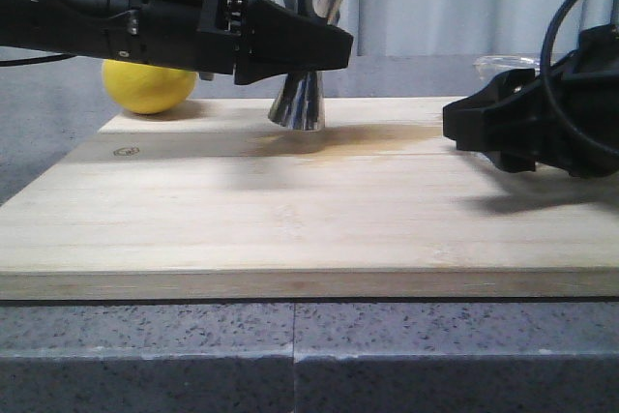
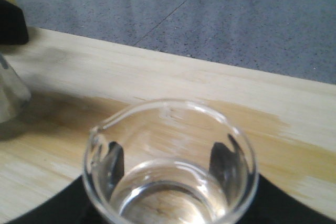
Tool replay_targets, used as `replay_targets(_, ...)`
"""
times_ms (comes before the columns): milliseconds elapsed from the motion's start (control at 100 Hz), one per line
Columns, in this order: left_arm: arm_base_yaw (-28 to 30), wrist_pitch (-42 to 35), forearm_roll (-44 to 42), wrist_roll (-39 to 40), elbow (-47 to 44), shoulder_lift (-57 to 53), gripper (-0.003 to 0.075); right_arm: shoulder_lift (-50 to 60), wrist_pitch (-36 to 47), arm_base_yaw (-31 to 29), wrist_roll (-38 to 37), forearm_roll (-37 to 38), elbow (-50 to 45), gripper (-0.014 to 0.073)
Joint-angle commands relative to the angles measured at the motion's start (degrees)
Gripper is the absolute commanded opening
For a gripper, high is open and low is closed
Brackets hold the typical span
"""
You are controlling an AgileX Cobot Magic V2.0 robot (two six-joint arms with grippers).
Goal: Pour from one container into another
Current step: 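Reach the right gripper to the glass beaker and grasp it, then lift the glass beaker with the right gripper above the jigger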
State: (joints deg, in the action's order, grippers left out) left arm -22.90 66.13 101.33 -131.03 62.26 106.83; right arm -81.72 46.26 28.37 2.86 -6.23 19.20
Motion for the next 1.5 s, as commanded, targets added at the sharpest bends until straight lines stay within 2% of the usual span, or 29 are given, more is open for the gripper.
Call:
replay_targets(0, -0.5, 6.1, 4.7, 0.0, 1.6, -2.8, 0.0062, 1.1, 3.0, -0.1, 0.0, 1.1, 1.5, 0.0321)
replay_targets(240, -0.5, 6.1, 4.7, 0.0, 1.6, -2.8, 0.0062, 1.1, 3.0, -0.1, 0.0, 1.1, 1.5, 0.032)
replay_targets(410, -0.5, 6.1, 4.7, 0.0, 1.6, -2.8, 0.0062, 1.1, 3.0, -0.1, 0.0, 1.1, 1.5, 0.0248)
replay_targets(750, -0.5, 6.1, 4.7, 0.0, 1.6, -2.8, 0.0062, 1.5, 0.5, -0.1, 3.9, 1.2, 5.1, 0.0247)
replay_targets(1490, -0.5, 6.1, 4.7, 0.0, 1.6, -2.8, 0.0062, 5.5, -29.0, -1.9, 4.4, 17.3, 28.2, 0.0247)
